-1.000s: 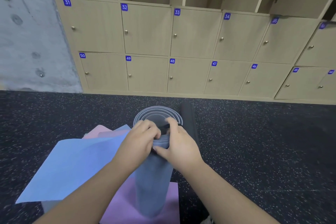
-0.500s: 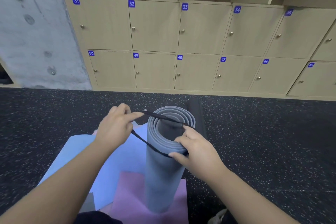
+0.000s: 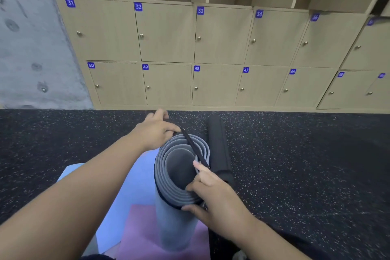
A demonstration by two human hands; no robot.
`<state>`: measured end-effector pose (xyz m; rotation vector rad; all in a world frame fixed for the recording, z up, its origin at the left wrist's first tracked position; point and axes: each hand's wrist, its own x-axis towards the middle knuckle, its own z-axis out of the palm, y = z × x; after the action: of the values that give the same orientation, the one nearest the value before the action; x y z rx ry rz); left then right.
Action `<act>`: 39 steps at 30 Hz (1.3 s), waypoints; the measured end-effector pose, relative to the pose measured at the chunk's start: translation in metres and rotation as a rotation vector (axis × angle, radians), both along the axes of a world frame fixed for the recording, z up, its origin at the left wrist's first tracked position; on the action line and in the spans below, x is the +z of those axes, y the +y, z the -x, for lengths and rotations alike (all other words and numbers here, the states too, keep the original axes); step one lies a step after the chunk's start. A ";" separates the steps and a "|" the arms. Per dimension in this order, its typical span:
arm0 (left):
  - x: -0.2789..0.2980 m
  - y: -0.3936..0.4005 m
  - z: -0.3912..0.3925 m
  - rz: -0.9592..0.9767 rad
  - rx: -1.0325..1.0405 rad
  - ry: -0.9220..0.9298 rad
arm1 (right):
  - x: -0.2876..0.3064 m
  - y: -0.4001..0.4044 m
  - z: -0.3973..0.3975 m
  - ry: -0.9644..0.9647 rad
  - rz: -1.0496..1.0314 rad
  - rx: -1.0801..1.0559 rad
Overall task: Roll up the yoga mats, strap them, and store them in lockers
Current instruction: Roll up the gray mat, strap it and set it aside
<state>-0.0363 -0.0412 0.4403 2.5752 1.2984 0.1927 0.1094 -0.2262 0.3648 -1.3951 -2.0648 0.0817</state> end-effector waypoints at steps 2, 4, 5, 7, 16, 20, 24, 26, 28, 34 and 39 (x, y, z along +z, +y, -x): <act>0.001 -0.013 -0.009 0.082 0.009 -0.039 | -0.001 0.001 -0.002 0.012 -0.001 0.000; 0.000 -0.028 -0.017 0.135 -0.003 -0.032 | -0.001 0.004 -0.005 0.012 -0.010 0.010; -0.003 -0.035 -0.021 0.148 -0.027 -0.007 | -0.001 0.004 -0.005 0.009 -0.011 0.021; -0.010 -0.046 -0.024 0.115 -0.046 0.036 | 0.001 0.003 -0.005 0.022 0.004 0.042; -0.026 -0.059 -0.015 -0.170 0.049 0.109 | 0.020 0.019 0.003 0.074 -0.106 -0.266; -0.026 -0.066 -0.017 -0.196 0.028 0.110 | 0.028 0.037 0.001 -0.013 -0.022 -0.357; -0.028 -0.072 -0.019 -0.235 0.010 0.096 | 0.045 0.044 -0.006 -0.026 0.126 -0.402; -0.029 -0.074 -0.020 -0.249 -0.004 0.091 | 0.051 0.046 -0.008 -0.005 0.152 -0.421; -0.029 -0.073 -0.020 -0.252 -0.009 0.081 | 0.054 0.048 -0.009 0.021 0.174 -0.436; -0.032 -0.072 -0.017 -0.249 -0.012 0.051 | 0.056 0.052 -0.006 -0.049 0.225 -0.477; -0.032 -0.072 -0.015 -0.274 -0.020 0.085 | 0.058 0.058 -0.015 -0.107 0.162 -0.525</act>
<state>-0.0214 -0.1134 0.4078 2.8519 1.3590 0.2784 0.1246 -0.1681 0.4231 -2.0357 -1.7370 -0.0490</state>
